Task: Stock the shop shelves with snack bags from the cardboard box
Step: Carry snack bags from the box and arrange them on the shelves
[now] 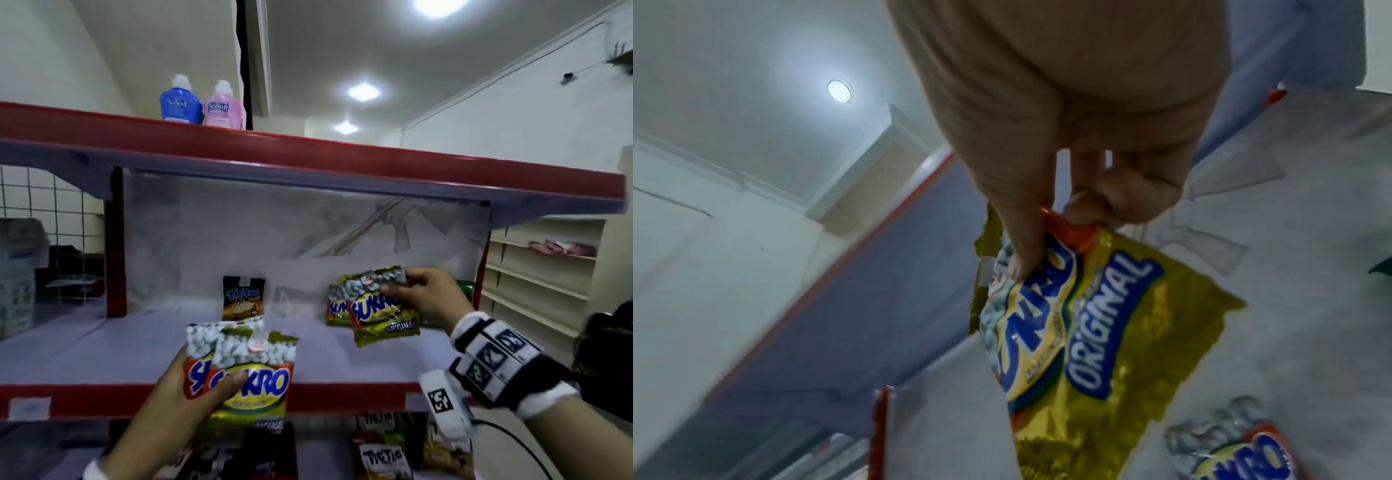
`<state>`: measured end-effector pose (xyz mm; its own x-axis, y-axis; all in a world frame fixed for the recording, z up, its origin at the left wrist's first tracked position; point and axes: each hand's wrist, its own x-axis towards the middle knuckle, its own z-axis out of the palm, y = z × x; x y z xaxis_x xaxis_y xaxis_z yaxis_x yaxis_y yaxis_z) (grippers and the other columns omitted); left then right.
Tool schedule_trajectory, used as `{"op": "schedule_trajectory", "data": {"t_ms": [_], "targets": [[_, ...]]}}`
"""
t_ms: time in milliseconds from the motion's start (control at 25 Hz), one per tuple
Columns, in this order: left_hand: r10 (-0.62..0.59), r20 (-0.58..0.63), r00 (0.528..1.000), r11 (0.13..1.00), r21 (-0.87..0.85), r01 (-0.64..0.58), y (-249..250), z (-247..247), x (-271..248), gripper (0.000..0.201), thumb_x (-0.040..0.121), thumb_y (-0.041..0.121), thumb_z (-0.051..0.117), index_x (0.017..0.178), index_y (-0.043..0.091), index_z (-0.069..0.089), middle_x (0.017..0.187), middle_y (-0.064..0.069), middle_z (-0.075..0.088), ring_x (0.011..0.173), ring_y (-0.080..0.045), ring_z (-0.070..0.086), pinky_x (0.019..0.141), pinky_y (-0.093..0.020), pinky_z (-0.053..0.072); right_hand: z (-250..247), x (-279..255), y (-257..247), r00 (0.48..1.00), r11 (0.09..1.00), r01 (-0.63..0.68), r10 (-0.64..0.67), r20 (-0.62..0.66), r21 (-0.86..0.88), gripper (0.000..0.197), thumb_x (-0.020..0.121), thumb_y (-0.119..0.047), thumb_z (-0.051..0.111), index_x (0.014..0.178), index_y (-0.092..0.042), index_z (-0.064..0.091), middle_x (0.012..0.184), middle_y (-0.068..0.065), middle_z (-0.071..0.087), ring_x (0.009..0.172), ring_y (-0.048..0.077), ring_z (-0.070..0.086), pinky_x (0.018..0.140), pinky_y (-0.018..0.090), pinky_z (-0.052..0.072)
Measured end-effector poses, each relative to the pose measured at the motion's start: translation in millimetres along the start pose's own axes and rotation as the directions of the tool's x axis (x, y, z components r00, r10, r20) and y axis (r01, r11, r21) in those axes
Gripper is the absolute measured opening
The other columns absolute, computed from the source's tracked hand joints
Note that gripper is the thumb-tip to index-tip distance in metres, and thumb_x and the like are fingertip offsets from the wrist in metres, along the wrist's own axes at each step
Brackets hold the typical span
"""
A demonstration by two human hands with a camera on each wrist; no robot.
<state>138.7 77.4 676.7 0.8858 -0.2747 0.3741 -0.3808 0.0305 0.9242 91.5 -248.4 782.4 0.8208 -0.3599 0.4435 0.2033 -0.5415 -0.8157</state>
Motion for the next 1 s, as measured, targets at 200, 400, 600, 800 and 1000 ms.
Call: {"op": "schedule_trajectory", "data": {"t_ms": [200,400,600,800,1000], "targets": [[0.049,-0.051,0.997,0.995,0.087,-0.045,5,17,68,0.045,0.062,0.036,0.074,0.1,0.017,0.06,0.077,0.005,0.076,0.061,-0.01,0.071,0.049,-0.019,0.052,8,100,58,0.981,0.93,-0.142,0.177,0.074,-0.339,0.03,0.078,-0.026,0.077,0.06,-0.014,0.056,0.066,0.01,0.065,0.057,0.023,0.061,0.061,0.035,0.055],[0.061,-0.031,0.998,0.993,0.099,-0.058,6,65,125,0.037,0.073,0.031,0.071,0.101,0.008,0.063,0.072,-0.005,0.074,0.051,-0.019,0.068,0.04,-0.027,0.049,45,155,112,0.902,0.877,-0.287,0.383,0.199,-0.386,0.037,0.082,-0.033,0.072,0.076,0.001,0.057,0.087,0.023,0.066,0.082,0.031,0.066,0.086,0.046,0.055],[0.039,0.023,0.999,0.993,0.114,-0.042,3,107,169,0.029,0.083,0.023,0.068,0.11,0.013,0.065,0.082,-0.004,0.076,0.059,-0.015,0.07,0.043,-0.026,0.049,56,174,147,0.848,0.857,-0.356,0.464,0.255,-0.372,0.032,0.08,-0.025,0.075,0.087,0.003,0.06,0.09,0.022,0.065,0.083,0.032,0.064,0.087,0.049,0.054],[-0.089,-0.036,0.995,0.994,0.057,0.091,-10,141,195,0.032,0.083,0.022,0.071,0.112,0.015,0.06,0.093,-0.009,0.074,0.063,-0.018,0.071,0.044,-0.026,0.052,51,178,161,0.849,0.873,-0.355,0.451,0.275,-0.335,0.03,0.083,-0.026,0.071,0.09,0.003,0.065,0.086,0.022,0.068,0.08,0.033,0.064,0.078,0.042,0.056],[-0.271,0.022,0.962,0.956,-0.112,0.272,-18,165,211,0.035,0.086,0.018,0.067,0.119,0.013,0.058,0.102,-0.016,0.072,0.08,-0.031,0.068,0.055,-0.034,0.053,40,177,156,0.885,0.881,-0.307,0.403,0.231,-0.361,0.022,0.089,-0.021,0.061,0.094,0.001,0.058,0.09,0.021,0.062,0.079,0.034,0.066,0.082,0.043,0.057]]}}
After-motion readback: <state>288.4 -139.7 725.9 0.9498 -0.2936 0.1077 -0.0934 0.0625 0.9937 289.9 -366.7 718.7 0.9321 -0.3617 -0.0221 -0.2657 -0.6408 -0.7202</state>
